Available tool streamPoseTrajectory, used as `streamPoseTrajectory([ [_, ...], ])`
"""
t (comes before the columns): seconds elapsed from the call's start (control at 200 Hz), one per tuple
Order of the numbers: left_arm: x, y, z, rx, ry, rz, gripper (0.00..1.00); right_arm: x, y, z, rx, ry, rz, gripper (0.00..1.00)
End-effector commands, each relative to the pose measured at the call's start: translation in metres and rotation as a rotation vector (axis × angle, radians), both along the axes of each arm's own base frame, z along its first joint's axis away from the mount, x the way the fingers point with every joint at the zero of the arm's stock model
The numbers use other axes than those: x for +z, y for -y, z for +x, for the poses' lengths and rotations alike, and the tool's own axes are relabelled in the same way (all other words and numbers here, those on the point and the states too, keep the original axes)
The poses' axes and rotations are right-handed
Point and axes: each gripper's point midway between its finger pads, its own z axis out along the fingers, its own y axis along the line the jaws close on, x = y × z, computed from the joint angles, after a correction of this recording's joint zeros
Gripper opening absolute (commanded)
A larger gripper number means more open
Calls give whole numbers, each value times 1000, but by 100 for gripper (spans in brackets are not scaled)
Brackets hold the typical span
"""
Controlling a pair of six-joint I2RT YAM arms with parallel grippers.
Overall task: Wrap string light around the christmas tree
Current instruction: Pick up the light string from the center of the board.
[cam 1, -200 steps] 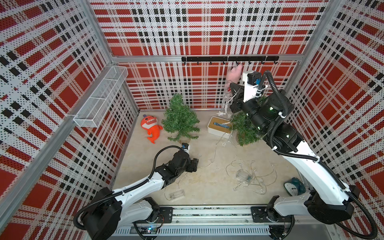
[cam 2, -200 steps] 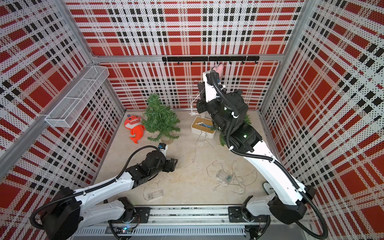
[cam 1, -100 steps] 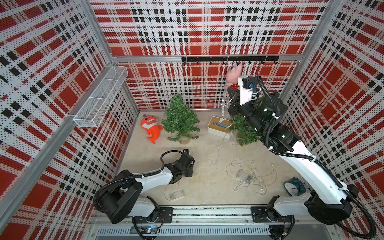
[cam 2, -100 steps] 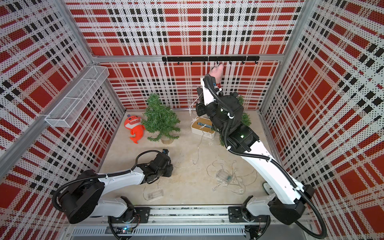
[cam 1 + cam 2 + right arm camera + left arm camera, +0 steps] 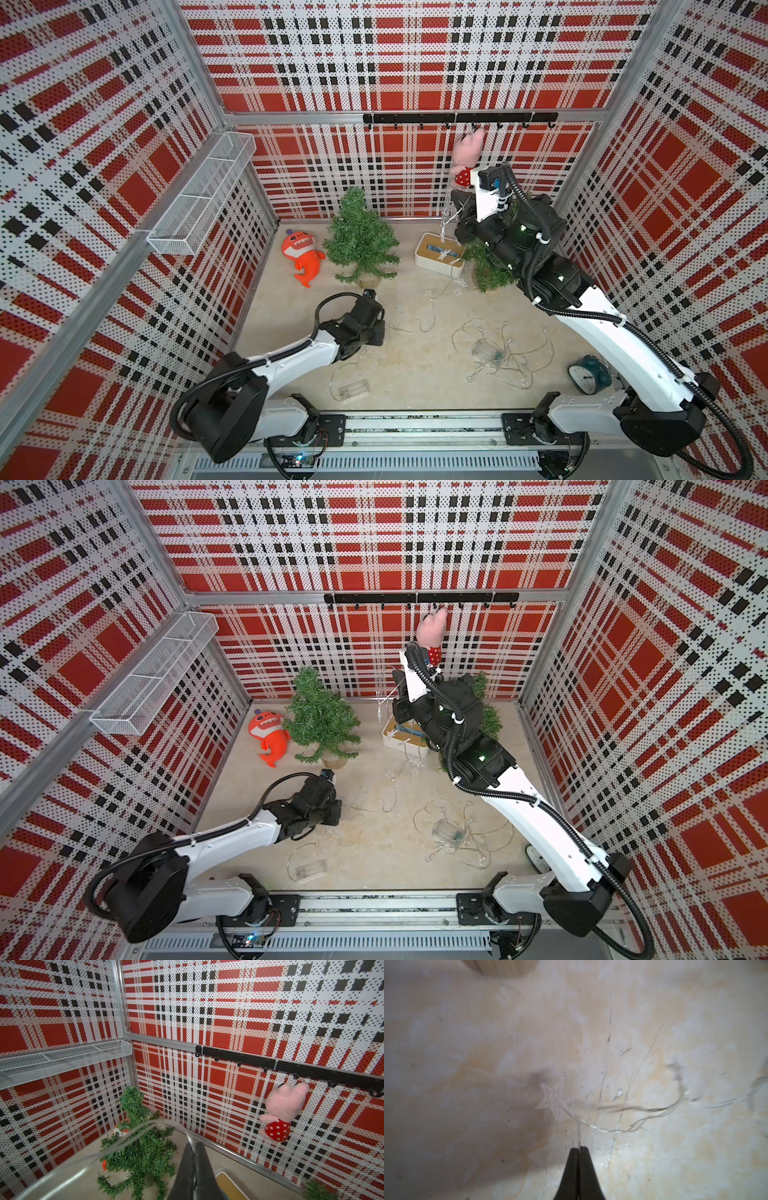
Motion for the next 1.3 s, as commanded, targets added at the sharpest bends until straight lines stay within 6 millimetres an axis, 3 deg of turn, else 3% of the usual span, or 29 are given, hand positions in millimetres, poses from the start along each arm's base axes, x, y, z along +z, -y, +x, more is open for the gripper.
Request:
streamPoseTrajectory([
  [0.0, 100, 0, 16, -24, 191, -149, 0, -22, -15, -14, 127, -37, -5, 8],
  [0.105, 162, -6, 14, -68, 278, -200, 0, -61, -38, -29, 276, -86, -16, 11],
  [0.205, 200, -3, 11, -112, 332, -211, 0, -102, -63, -48, 397, -87, -13, 13],
  [0.321, 229, -5, 11, -131, 386, -205, 0, -144, -83, -62, 479, -50, 5, 13],
  [0.501, 269, -5, 10, -163, 460, -212, 0, -190, -93, -61, 505, -57, 26, 13],
  [0.681, 291, 9, -2, -283, 497, -255, 0, -213, -98, -64, 541, -39, 14, 15],
  [0.912, 299, 16, -9, -388, 498, -299, 0, -223, -86, -45, 512, -60, 26, 15],
  [1.137, 317, 25, -14, -460, 521, -327, 0, -251, -97, -58, 615, -81, -48, 17],
  [1.203, 323, 27, -17, -481, 529, -332, 0, -249, -100, -64, 656, -89, -21, 19],
  [1.293, 329, 31, -23, -518, 537, -351, 0, -232, -103, -73, 699, -77, 74, 21],
])
